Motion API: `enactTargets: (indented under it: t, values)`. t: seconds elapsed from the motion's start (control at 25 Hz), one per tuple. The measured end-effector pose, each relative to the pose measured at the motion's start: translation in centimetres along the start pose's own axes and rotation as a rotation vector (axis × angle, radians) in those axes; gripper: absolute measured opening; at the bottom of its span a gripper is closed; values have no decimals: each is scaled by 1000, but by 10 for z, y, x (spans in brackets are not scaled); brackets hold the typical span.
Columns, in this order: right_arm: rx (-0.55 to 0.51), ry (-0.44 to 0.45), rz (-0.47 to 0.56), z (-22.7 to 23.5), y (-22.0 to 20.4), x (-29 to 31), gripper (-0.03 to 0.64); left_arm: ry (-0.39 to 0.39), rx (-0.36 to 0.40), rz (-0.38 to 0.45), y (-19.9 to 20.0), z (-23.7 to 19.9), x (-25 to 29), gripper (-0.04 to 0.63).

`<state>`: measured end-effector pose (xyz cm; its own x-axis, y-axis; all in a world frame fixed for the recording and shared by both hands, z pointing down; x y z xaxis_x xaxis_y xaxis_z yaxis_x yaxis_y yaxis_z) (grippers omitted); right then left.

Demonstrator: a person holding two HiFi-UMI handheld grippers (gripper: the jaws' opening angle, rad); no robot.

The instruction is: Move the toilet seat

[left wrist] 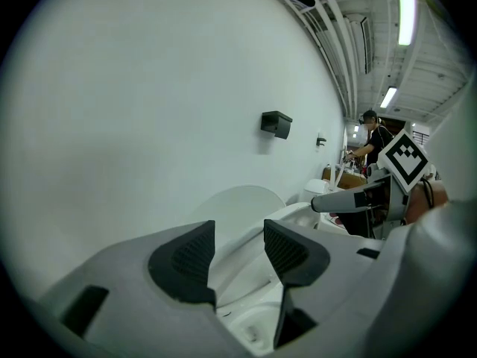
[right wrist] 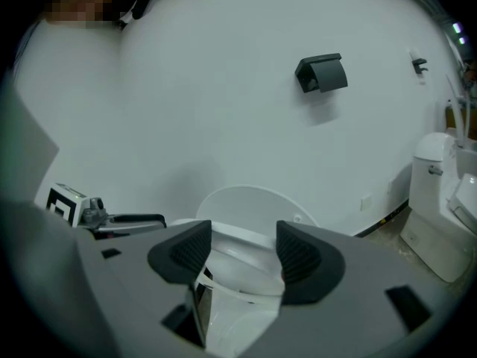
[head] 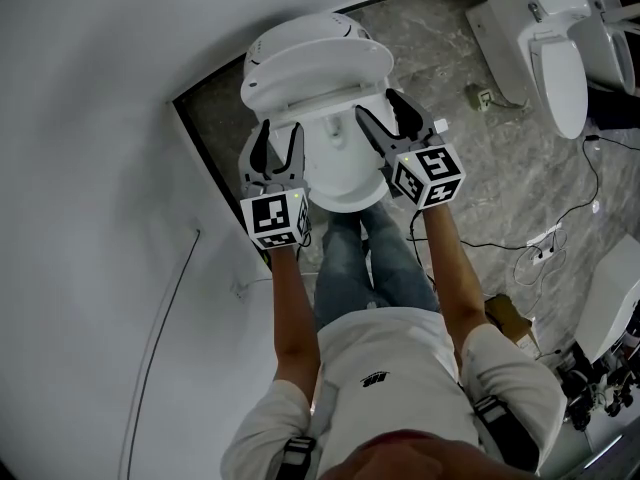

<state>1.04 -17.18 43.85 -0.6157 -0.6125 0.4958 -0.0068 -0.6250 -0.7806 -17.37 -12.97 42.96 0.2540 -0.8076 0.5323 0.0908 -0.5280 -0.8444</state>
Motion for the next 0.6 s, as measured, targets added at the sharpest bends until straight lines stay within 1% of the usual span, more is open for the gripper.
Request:
enactTargets:
  t: [0.6]
  values:
    - [-2, -6, 13, 9, 21, 26, 291, 12, -5, 17, 16, -16, 25, 221]
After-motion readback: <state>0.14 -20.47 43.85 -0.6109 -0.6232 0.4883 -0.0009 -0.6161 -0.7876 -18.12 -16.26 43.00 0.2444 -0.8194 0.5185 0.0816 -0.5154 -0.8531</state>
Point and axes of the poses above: the fingertips, and each gripper's own axes: x forward along the fingers, z to its right, y out of its top, the point moved 3 cm from there along -x, backward along the fingers, and after that the axes turned 6 degrees about -z, right-handed, at the moved point
